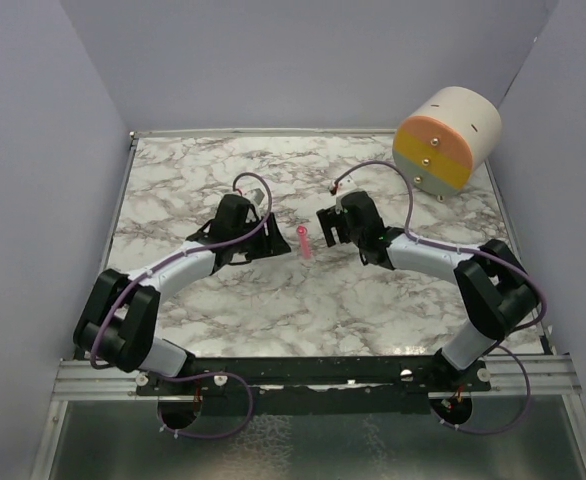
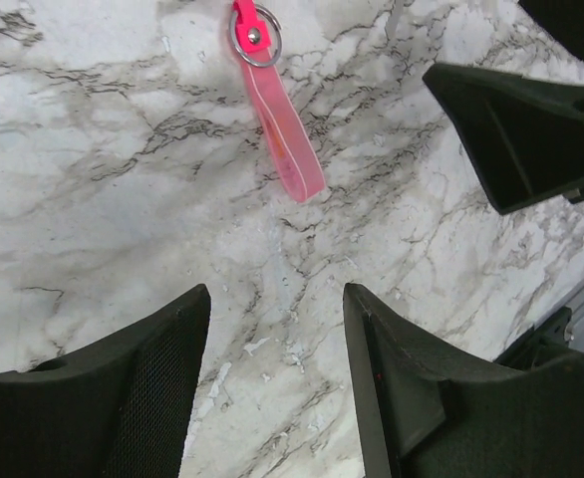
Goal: Put the keys on the keyring
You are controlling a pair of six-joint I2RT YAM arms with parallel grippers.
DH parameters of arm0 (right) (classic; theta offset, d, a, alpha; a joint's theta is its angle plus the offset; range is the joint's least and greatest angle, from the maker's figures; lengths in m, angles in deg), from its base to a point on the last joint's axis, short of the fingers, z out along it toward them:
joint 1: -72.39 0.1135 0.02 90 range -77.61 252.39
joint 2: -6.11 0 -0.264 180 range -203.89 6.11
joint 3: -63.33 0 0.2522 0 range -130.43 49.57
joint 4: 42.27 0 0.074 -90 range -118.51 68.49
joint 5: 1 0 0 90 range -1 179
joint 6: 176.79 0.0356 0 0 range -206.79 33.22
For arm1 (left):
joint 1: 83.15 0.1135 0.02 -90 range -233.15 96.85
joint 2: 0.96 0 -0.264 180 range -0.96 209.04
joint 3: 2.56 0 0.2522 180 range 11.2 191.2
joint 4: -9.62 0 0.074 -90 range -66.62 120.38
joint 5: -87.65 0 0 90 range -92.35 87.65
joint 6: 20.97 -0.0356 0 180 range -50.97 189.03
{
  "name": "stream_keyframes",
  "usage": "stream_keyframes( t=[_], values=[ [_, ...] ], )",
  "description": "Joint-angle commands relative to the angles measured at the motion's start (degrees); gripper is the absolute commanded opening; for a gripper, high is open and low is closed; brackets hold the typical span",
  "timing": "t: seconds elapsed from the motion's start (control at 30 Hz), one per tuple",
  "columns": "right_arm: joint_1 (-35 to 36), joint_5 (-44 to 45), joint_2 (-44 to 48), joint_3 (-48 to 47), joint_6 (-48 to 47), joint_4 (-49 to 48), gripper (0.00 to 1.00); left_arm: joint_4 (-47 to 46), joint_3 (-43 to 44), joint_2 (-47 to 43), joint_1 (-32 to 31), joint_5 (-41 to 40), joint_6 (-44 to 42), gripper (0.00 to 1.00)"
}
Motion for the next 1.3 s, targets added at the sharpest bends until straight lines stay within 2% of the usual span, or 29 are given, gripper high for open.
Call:
stream_keyframes(
  t=[0.0,0.23,0.5,0.87,1.27],
  values=[
    [0.41,-12.68,0.72,0.48,5.02,-1.34,0.8,1.06,-0.41,-3.65,0.68,-5.37,-0.01,0.58],
    [1.82,-21.51,-0.86,2.26,11.14,-5.48,0.75,-0.12,-3.31,-9.37,1.11,-12.15,1.6,0.59],
    [3.54,-23.88,-4.94,1.22,14.75,-5.41,0.73,0.88,-5.24,-17.1,1.25,-17.91,1.95,0.59],
    [5.32,-25.08,-8.96,-0.43,16.68,-6.55,0.72,1.62,-5.77,-19.11,1.63,-19.11,1.31,0.58],
    [10.86,-25.28,-15.27,-9.05,17.82,-5.57,0.71,2.79,-5.85,-20.08,2.46,-19.01,0.49,0.58]
  ],
)
